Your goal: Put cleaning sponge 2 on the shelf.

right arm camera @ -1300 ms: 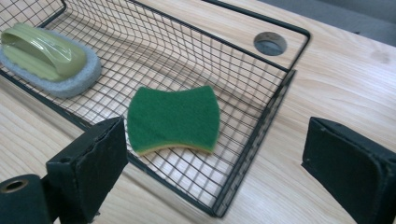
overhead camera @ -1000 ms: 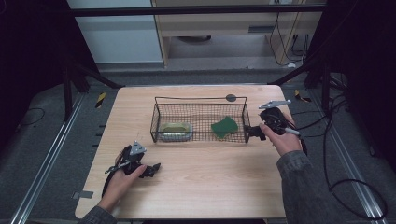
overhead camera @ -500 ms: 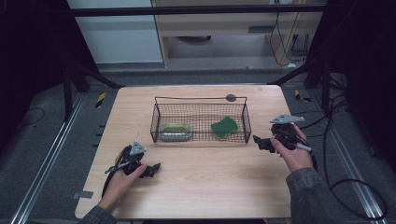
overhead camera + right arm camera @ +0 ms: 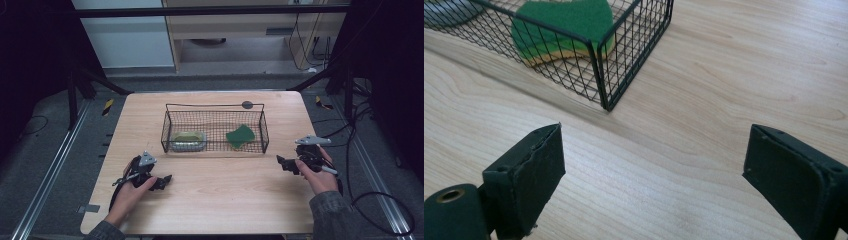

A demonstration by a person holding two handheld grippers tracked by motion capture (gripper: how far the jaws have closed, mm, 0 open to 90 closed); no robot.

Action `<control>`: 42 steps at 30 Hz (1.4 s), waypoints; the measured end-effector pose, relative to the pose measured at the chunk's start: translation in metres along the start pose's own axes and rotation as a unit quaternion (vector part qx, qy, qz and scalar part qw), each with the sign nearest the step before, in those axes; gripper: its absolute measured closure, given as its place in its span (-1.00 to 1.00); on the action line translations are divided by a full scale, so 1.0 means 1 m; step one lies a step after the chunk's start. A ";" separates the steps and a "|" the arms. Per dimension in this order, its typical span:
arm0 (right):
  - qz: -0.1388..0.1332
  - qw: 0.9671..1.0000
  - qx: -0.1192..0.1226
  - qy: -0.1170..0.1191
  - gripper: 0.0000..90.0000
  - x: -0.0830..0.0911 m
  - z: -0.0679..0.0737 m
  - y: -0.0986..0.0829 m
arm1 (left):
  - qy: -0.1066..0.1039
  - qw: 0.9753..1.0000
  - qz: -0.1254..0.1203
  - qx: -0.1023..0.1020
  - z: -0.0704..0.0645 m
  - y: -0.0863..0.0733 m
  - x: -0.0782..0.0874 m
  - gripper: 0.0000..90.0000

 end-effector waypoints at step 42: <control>0.035 0.999 -0.007 -0.016 -0.84 -0.050 0.023 -0.036 | 0.000 1.000 0.000 0.000 0.000 0.000 0.000 -1.00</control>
Point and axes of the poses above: each handheld gripper's, and its own axes: x roughly backward along the jaws, y roughly out of its top, z roughly to its left, the point moved 4 cm from there along -x, roughly forward along the jaws, and after that the axes turned 13 degrees about -y, right-handed, at the moved point
